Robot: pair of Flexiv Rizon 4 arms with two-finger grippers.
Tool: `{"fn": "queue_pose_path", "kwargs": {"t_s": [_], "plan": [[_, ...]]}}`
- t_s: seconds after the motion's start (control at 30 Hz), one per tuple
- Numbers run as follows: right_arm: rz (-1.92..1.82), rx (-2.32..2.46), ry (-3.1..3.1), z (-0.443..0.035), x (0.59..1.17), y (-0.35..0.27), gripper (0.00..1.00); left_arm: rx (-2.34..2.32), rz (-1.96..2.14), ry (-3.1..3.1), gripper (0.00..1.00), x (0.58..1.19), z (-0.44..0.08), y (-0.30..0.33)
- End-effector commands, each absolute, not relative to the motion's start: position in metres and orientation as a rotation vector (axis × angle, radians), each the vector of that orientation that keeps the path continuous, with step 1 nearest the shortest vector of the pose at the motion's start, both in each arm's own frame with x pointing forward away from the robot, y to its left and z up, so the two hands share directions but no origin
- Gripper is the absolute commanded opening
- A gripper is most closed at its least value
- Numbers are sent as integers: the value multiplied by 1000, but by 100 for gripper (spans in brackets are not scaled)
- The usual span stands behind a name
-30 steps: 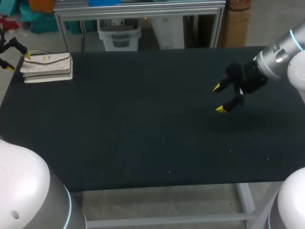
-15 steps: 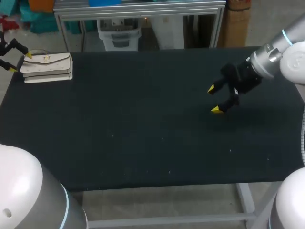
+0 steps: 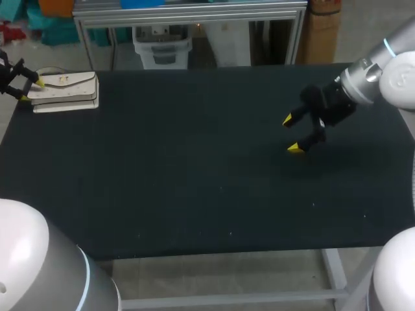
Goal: Pick up the bag, open it, inspect its contents, close it, and place it on the opposite side
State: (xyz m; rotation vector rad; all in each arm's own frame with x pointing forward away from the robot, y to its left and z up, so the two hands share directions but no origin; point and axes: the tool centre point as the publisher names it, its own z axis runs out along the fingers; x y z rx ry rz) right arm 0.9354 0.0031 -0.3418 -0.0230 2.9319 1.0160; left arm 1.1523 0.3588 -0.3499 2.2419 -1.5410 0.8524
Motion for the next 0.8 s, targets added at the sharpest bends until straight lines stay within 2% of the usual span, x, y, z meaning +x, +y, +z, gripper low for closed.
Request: {"fn": "queue_pose_path", "kwargs": {"t_s": [0.03, 0.1, 0.13, 0.17, 0.2, 0.47, 0.8], "plan": [[1018, -24, 2931, -342, 936, 3, 100, 1943, 487, -1548, 49, 1157, -355, 363], [1018, -24, 2931, -342, 936, 3, 100, 1941, 473, -1547, 35, 1157, -359, 362], [1018, -24, 2931, -342, 936, 3, 100, 1941, 469, -1547, 25, 1158, -360, 361], [1018, -24, 2931, -342, 936, 3, 100, 1939, 467, -1546, 2, 1158, -361, 361], [1018, -24, 2931, -342, 936, 3, 100, 1938, 466, -1545, 0, 1158, -361, 361], [1018, -24, 2931, -342, 936, 3, 100, 1858, 473, -1544, 0, 1146, -359, 345], [1018, -24, 2931, -342, 936, 3, 100, 1705, 527, -1611, 0, 1113, -350, 291]]}}
